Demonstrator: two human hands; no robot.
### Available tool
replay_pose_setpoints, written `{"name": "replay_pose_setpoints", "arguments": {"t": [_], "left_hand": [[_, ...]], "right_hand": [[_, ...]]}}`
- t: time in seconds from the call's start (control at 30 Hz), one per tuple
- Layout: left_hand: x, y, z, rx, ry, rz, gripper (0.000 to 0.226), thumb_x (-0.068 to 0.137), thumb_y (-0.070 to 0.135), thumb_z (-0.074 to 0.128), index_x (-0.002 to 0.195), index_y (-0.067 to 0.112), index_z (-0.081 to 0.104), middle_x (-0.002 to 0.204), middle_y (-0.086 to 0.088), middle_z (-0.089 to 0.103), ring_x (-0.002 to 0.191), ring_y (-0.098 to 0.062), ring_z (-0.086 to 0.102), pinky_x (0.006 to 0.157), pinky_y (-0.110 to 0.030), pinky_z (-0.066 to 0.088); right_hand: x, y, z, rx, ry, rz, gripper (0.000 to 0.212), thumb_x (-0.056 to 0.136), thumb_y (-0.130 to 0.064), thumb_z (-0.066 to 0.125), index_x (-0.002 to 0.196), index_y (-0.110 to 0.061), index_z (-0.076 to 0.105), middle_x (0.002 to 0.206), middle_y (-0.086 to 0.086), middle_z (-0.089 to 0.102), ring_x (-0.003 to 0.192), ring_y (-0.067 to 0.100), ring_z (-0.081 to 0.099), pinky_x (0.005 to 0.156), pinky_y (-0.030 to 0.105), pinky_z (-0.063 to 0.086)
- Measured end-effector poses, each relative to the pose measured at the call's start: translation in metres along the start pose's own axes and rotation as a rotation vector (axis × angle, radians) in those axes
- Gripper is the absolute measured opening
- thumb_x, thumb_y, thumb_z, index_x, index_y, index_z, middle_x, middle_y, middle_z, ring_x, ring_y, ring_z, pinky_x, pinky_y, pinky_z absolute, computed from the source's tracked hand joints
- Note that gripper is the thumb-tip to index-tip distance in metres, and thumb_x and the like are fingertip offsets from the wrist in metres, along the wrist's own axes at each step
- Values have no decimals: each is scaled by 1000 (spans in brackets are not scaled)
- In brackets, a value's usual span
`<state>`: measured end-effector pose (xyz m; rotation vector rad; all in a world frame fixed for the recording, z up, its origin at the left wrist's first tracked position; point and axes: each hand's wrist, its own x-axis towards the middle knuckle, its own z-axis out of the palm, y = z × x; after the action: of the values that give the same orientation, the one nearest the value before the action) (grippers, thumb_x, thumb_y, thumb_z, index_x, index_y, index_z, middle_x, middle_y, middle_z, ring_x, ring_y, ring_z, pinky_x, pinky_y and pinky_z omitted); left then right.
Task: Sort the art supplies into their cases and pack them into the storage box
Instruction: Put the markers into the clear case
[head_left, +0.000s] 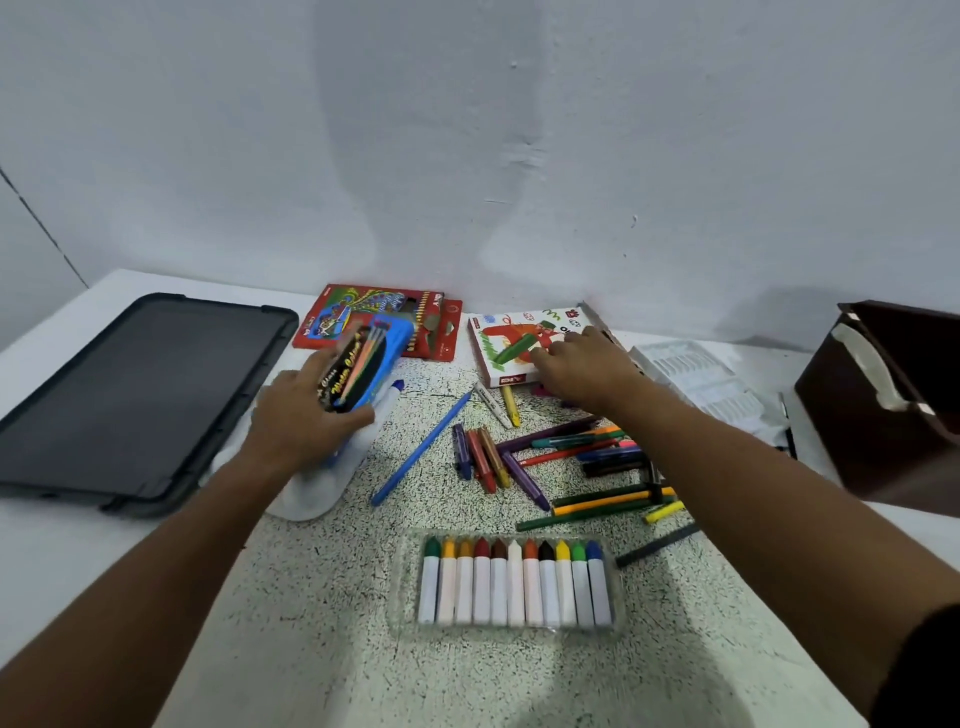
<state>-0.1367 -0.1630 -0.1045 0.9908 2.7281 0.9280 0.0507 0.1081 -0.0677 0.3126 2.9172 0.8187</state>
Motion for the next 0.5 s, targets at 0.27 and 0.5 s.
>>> {"name": "replay_pose_setpoints", "arguments": {"t": [0.27, 0.5], "left_hand": [[13, -13, -24, 25, 48, 12, 90, 57, 62, 61, 141, 34, 42, 117, -16, 62, 97, -33, 62, 83, -39, 50], [-3, 2, -3, 279, 105, 164, 62, 69, 58, 56, 120, 23, 64, 129, -18, 51, 122, -40, 41, 98, -51, 34]], "right_hand": [[4, -5, -10, 260, 126, 35, 42, 95, -30, 48, 137, -26, 47, 137, 7, 51, 125, 29, 45, 103, 45, 35], [27, -35, -18, 386, 18, 161, 40, 91, -24, 53, 131, -15, 51, 133, 12, 51, 126, 32, 42, 105, 47, 35]]}}
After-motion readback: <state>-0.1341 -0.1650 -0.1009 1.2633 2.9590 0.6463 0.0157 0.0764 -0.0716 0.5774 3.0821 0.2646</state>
